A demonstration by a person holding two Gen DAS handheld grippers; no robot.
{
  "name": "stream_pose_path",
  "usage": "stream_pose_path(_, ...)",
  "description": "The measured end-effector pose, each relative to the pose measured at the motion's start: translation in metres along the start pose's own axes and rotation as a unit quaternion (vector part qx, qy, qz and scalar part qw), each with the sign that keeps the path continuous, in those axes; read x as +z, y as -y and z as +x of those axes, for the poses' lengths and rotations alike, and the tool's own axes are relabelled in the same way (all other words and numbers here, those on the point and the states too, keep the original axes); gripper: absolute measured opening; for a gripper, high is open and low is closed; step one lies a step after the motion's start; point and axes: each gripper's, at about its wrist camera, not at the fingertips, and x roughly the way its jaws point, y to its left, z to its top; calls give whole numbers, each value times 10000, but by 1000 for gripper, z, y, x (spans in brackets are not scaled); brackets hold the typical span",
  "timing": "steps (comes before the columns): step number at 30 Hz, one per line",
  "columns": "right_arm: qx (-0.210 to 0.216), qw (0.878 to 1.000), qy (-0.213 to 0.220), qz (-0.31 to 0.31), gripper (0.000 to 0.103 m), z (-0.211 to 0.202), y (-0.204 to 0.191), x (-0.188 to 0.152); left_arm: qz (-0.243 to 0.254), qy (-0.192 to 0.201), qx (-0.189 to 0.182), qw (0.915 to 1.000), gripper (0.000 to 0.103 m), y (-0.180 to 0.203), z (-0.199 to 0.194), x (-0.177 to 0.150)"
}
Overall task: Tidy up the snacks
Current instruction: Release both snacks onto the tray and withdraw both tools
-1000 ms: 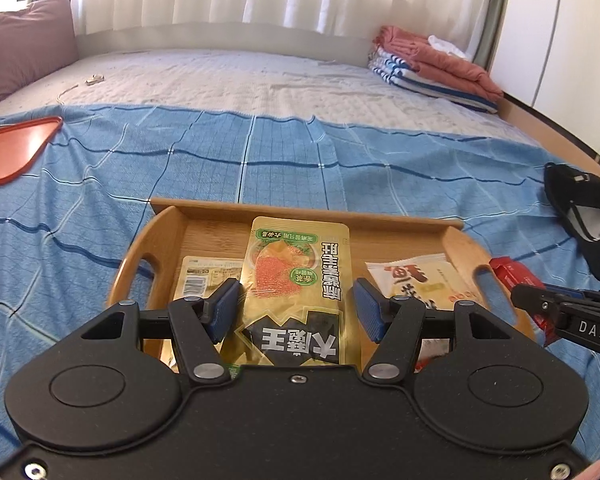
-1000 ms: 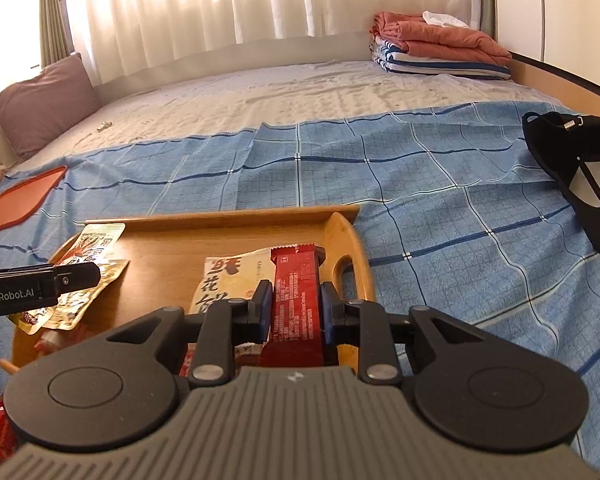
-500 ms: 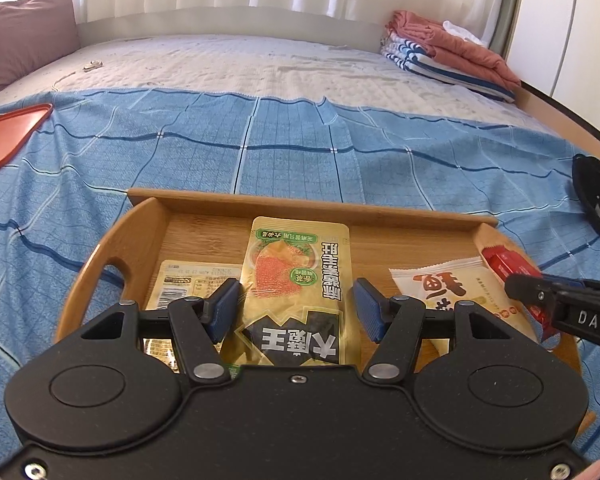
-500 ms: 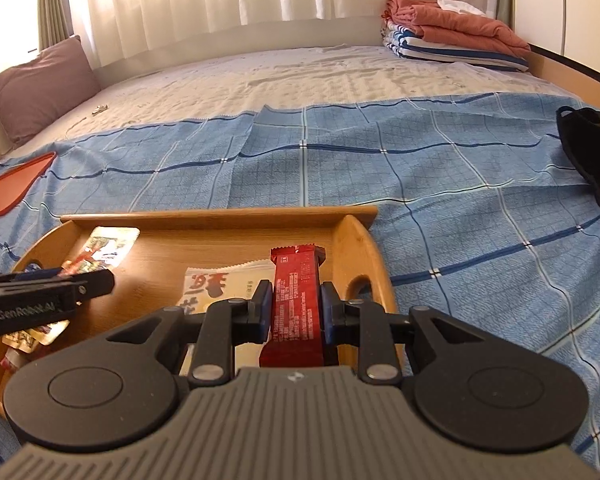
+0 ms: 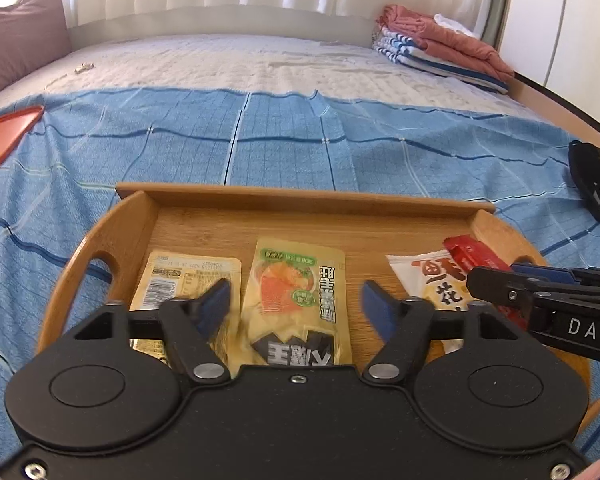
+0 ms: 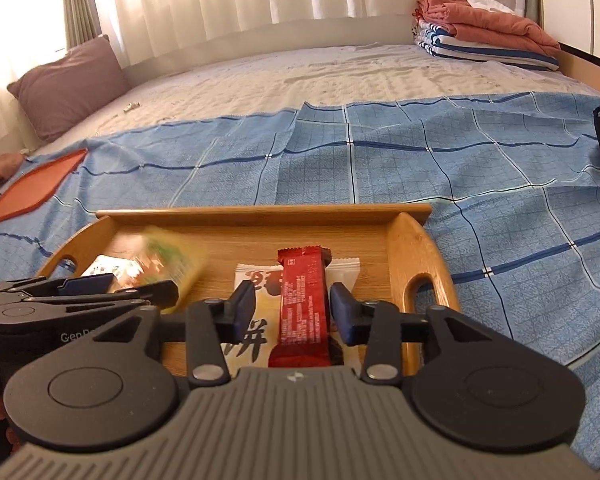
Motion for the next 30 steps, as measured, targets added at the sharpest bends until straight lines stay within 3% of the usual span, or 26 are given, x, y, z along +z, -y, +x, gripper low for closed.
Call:
stream_pose_path(10,-9,9999,92,-125,67,-45,-9,-13,278,151,-92,9995,90,-2,-58,-12)
stream_pose_path(15,36,9997,139,-216,70,-76,-16,-27,496,210,-157,9984,91,-3,-97,-31)
stream_pose_path(30,289,9984,252,-408,79,-147,-53,-79,527,311,-501,9969,96,-21,-196,-96)
